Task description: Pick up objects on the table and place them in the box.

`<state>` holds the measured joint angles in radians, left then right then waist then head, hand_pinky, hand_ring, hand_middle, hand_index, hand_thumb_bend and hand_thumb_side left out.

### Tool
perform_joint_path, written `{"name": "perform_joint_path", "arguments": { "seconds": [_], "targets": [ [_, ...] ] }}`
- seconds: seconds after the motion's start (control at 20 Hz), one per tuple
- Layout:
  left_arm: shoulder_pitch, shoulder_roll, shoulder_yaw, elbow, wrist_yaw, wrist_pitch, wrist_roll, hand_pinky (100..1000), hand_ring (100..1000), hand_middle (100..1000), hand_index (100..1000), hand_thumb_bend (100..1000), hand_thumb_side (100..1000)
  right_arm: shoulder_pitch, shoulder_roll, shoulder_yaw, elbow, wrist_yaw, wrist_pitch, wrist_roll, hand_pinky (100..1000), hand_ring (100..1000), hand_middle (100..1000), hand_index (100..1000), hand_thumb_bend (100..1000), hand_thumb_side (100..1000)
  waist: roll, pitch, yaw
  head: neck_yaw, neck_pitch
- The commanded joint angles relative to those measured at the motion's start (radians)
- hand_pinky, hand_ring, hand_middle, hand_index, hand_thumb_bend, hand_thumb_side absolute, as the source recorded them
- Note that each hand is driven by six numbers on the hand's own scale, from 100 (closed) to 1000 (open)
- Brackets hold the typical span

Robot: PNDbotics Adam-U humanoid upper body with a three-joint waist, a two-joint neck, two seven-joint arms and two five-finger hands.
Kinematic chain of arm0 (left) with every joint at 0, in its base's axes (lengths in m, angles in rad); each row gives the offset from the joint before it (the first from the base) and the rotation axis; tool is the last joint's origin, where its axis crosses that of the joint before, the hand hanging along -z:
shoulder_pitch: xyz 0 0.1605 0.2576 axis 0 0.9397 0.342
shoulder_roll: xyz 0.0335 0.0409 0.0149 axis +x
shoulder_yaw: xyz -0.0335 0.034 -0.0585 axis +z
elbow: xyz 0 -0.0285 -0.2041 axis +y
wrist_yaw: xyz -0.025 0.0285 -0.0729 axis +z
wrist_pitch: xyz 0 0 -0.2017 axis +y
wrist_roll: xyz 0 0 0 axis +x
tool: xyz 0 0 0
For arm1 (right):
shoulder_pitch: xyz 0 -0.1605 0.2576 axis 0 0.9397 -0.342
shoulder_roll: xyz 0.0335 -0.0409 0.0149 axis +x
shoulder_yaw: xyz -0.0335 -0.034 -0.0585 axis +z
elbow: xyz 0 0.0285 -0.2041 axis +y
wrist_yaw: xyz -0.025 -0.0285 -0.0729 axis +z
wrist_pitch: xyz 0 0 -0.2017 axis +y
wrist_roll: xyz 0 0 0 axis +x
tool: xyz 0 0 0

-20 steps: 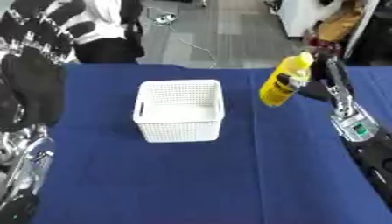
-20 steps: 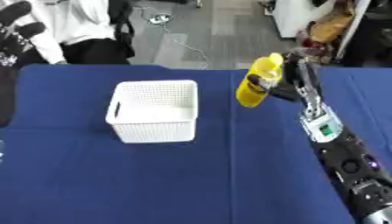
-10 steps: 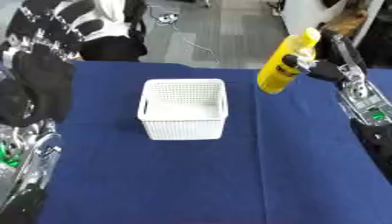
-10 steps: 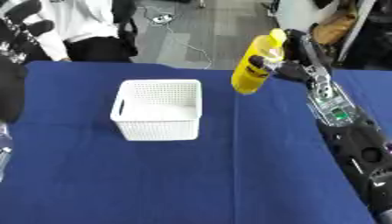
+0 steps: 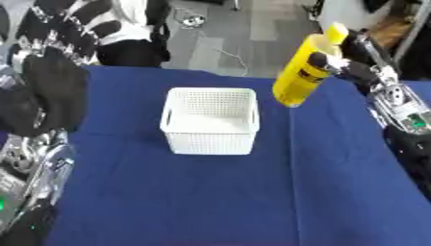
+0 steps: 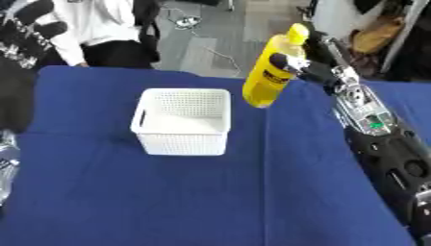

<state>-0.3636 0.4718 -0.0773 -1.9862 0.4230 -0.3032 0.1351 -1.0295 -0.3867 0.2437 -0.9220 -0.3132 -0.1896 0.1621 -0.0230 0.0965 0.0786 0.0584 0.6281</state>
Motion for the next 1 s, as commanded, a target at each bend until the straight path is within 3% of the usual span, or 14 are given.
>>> {"name": "perform_joint_path", "arguments": {
  "seconds": [0.05, 0.5, 0.8, 1.0],
  "targets": [
    [-0.033, 0.006, 0.002, -0.014, 0.008, -0.009, -0.001, 794, 813, 852, 834, 296, 1000, -0.049, -0.015, 0.006, -0.028, -0.052, 0.013, 0.038, 100, 100, 171, 608, 835, 337, -0.004, -0.005, 0.011, 0.02, -0.022],
    [-0.097, -0.017, -0.008, -0.014, 0.024, -0.016, -0.01, 794, 814, 851, 834, 297, 1000, -0.066, -0.02, -0.002, -0.038, -0.122, 0.005, 0.063, 100, 100, 169, 623, 836, 330, -0.029, 0.032, 0.067, 0.021, -0.046],
    [-0.13, -0.026, -0.011, -0.014, 0.027, -0.014, -0.01, 795, 814, 850, 833, 297, 1000, -0.087, -0.033, -0.002, -0.036, -0.184, 0.008, 0.087, 100, 100, 168, 630, 837, 326, -0.043, 0.052, 0.091, 0.016, -0.023],
    [-0.154, -0.03, -0.014, -0.014, 0.031, -0.016, -0.012, 796, 814, 850, 831, 298, 1000, -0.098, -0.039, -0.001, -0.032, -0.192, 0.001, 0.098, 100, 100, 170, 626, 834, 332, -0.051, 0.062, 0.102, 0.012, -0.027]
  ]
}}
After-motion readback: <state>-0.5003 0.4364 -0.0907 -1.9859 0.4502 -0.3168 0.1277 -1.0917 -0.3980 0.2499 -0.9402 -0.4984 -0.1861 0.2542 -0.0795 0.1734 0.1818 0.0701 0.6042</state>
